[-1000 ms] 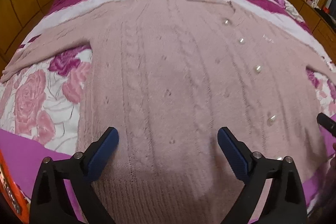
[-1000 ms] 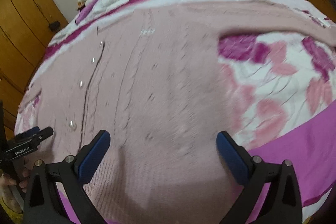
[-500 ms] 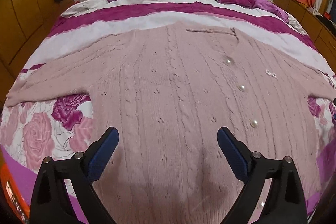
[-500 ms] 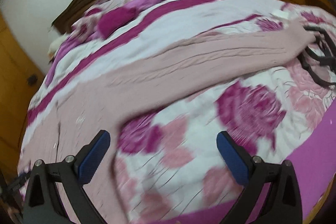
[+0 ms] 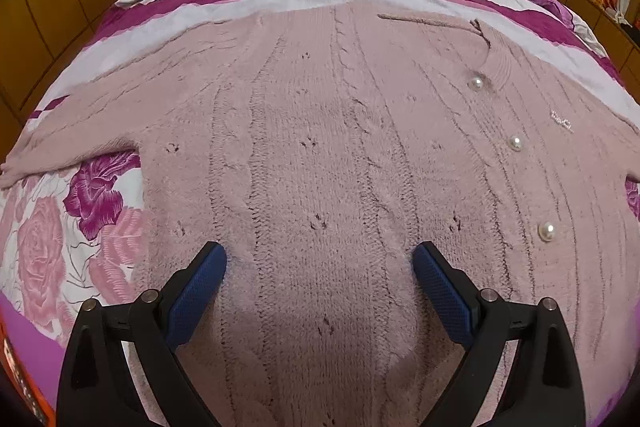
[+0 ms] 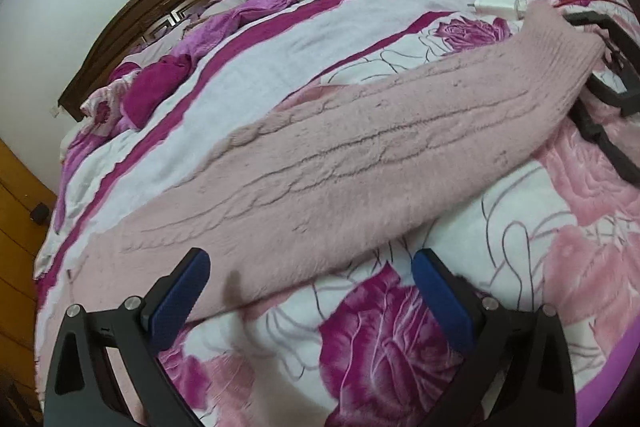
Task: Fold small clothes
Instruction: 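Reach the right tool to the cardigan sleeve cuff and grasp it, then carry the held sleeve across the cardigan body and open the right tool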
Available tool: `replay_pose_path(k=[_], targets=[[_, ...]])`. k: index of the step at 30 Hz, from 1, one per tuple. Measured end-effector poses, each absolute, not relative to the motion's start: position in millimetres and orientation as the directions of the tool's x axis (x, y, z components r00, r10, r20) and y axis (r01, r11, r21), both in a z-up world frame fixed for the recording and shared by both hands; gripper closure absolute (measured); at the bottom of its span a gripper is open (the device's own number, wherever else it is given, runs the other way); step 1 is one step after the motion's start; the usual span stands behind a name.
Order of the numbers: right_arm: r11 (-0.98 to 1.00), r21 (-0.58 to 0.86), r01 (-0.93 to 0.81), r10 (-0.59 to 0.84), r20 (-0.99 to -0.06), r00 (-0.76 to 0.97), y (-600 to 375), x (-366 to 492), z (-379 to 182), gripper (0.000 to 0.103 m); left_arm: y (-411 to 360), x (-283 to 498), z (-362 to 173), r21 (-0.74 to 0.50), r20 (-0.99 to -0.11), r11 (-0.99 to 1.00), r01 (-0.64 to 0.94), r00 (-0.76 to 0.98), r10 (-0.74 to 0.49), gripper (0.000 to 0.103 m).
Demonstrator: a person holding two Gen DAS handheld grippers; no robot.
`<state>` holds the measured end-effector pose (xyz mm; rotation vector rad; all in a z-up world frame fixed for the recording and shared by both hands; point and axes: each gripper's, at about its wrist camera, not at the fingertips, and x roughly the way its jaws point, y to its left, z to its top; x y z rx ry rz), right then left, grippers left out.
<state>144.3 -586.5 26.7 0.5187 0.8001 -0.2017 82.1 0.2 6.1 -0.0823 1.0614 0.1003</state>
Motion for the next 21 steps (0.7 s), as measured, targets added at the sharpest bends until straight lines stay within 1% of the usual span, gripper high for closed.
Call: replay_pose_path(k=[3,4,6,7,9,10,11,12,13,14,17,21], targets=[[0.874,0.318,0.368,-0.018,-0.736,0.677,-578.7,151.3,25.5,0.000,0.5,82.5,2.8,-0.025,-0.874,0.992,-0.122,0.484,0.038,0.024],[0.871,0.324,0.370,-0.021,-0.727,0.686,-578.4,152.9,27.5,0.000,0.9,82.3,2.3,-0.028,-0.873,0.992,-0.122,0.486,0.035,0.024],[0.841,0.409,0.355,0.008,-0.666,0.746,-584.6,152.5,37.0,0.003,2.0,82.8,1.7,-0.035,-0.873,0.992,-0.122,0.487,0.029,0.023],[0.819,0.458,0.346,0.029,-0.635,0.772,-589.4,152.4,41.6,0.007,2.5,83.2,1.3,-0.040,-0.873,0.992,-0.123,0.487,0.025,0.023],[0.781,0.516,0.352,0.035,-0.598,0.801,-598.5,154.3,47.2,0.019,2.9,83.5,0.1,-0.044,-0.873,0.991,-0.123,0.488,0.022,0.022],[0.770,0.526,0.361,0.027,-0.592,0.805,-601.7,155.7,48.6,0.032,2.4,83.7,0.0,-0.042,-0.872,0.992,-0.122,0.489,0.023,0.022],[0.759,0.530,0.378,0.013,-0.593,0.805,-605.9,157.3,49.3,0.054,1.9,83.4,-0.1,-0.039,-0.871,0.992,-0.121,0.491,0.026,0.022],[0.752,0.527,0.396,-0.003,-0.598,0.802,-609.8,158.2,49.4,0.067,1.7,83.5,-0.1,-0.038,-0.870,0.992,-0.119,0.493,0.026,0.022],[0.751,0.518,0.410,-0.018,-0.604,0.796,-612.4,157.7,49.5,0.093,1.6,83.3,-0.2,-0.038,-0.869,0.992,-0.118,0.495,0.026,0.022],[0.750,0.504,0.428,-0.047,-0.605,0.795,-615.5,154.6,51.6,0.096,1.7,83.2,-0.2,-0.039,-0.868,0.992,-0.117,0.497,0.025,0.022],[0.766,0.504,0.399,-0.054,-0.569,0.821,-617.2,144.2,60.6,0.097,1.1,83.5,-0.2,-0.040,-0.865,0.992,-0.116,0.501,0.024,0.022],[0.816,0.446,0.368,-0.057,-0.571,0.819,-603.4,139.0,73.7,0.097,0.8,83.9,2.0,-0.039,-0.865,0.993,-0.115,0.501,0.024,0.022]])
